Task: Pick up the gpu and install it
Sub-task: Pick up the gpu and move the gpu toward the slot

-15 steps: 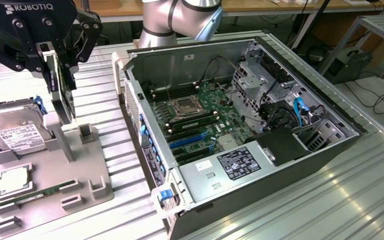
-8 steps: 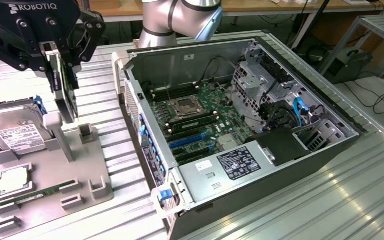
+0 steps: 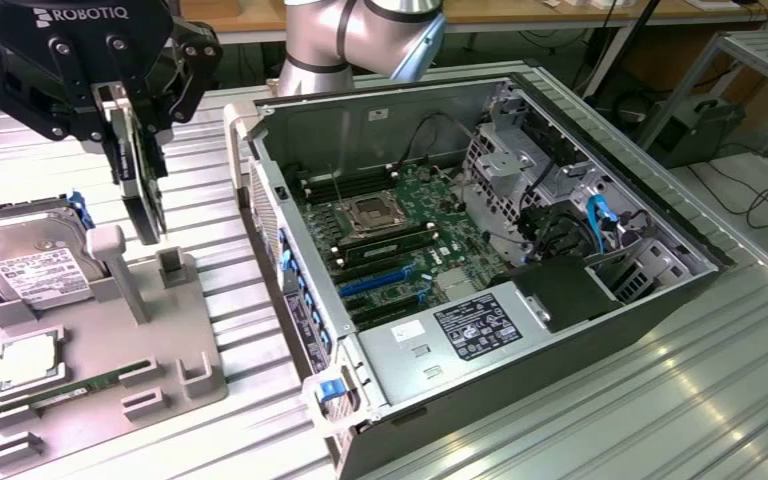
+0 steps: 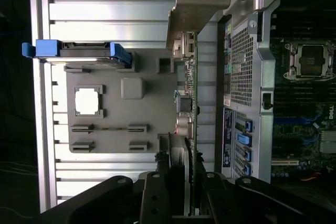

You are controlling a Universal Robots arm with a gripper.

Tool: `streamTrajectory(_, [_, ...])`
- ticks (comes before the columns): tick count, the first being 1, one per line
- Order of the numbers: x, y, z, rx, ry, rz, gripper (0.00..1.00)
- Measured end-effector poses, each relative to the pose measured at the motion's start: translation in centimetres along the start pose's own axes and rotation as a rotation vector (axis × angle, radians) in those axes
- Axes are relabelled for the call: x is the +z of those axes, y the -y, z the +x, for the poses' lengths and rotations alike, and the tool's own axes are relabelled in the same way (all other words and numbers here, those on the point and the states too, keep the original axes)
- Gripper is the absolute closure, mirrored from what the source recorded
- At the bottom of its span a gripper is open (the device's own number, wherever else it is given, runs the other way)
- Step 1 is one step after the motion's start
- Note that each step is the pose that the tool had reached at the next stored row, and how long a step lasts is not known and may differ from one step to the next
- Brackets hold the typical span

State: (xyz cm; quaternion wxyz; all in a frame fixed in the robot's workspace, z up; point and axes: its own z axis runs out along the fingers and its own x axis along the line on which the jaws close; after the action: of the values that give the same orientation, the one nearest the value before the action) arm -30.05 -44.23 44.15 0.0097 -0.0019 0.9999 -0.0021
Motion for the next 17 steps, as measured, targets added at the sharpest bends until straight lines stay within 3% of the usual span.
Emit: streamTrajectory(17, [0.03, 0.01, -1.7, 0.0, 0.0, 0.0, 0.73])
